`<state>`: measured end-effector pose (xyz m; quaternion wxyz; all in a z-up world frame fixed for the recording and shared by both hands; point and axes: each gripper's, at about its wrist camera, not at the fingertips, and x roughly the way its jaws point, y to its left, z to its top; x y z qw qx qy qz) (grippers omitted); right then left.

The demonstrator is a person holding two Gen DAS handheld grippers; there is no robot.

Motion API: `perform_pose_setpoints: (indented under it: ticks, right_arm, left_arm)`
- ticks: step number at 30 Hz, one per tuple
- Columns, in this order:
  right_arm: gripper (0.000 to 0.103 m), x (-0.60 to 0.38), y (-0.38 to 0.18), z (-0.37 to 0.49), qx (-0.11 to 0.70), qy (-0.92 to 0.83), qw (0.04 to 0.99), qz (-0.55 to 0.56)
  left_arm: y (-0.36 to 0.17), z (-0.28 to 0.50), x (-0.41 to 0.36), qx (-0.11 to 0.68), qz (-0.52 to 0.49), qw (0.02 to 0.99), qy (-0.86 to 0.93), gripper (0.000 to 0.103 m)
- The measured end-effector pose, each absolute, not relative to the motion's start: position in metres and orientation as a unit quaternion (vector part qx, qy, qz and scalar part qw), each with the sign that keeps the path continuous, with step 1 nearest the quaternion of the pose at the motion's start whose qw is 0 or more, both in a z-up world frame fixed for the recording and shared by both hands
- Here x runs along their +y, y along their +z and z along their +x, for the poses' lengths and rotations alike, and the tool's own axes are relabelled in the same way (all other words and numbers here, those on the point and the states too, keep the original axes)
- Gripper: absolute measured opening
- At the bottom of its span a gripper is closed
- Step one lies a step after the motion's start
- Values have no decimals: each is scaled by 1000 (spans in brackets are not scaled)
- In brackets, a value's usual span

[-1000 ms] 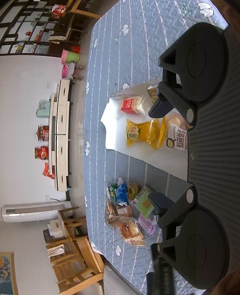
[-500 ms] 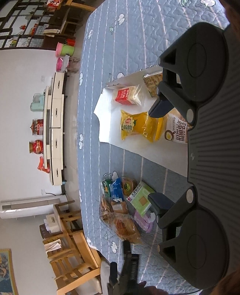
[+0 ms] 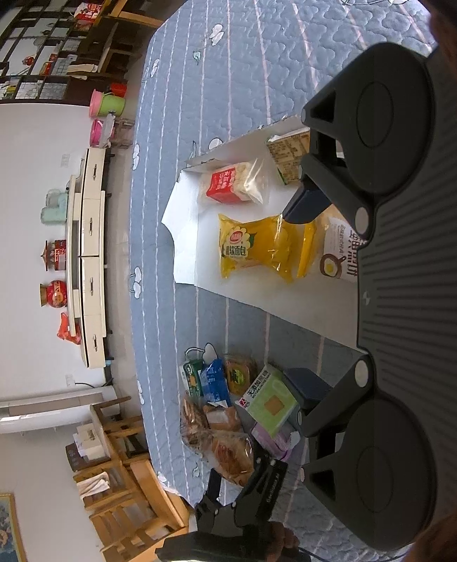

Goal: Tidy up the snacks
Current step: 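Grasp the red-print bread bag with the left gripper while the right moves to the green pack, then grasp the green biscuit pack with the right gripper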

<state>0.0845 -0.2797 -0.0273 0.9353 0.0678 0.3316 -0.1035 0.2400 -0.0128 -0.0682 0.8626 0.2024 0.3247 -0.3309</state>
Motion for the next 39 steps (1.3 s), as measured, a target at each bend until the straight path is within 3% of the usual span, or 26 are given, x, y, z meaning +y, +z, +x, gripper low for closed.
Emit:
perform_pose_setpoints:
  ticks: [5,17,26,29,31,34,35,39]
  right_arm:
    - [103,-274,-28,91,333,-94,936,61]
    - [103,-247,-42,129,375,-19,925,61]
    - [103,-224,-65,193,433,100,891,-93]
    - [98,-222,-70,204,438,121,884,-107]
    - [84,-221,-72,211,443,127,882,-94]
    - [78,-221,-71,212,437,123,887,-82]
    - [71,-223,-69,209,435,125,888,-75]
    - [65,-226,-62,186,425,123,896,-41]
  left_arm:
    - [-62,222,-2,328,179,876,-306,69]
    - [-38,140,24,328,99,918,-198,68]
    - [-30,106,36,323,41,928,-183,68]
    - [-31,104,37,323,32,929,-178,68]
    - [-31,104,37,327,24,929,-175,68]
    - [-31,103,32,327,27,930,-167,68]
    - [-31,102,30,327,31,930,-163,68]
    - [-29,97,22,328,39,932,-149,68]
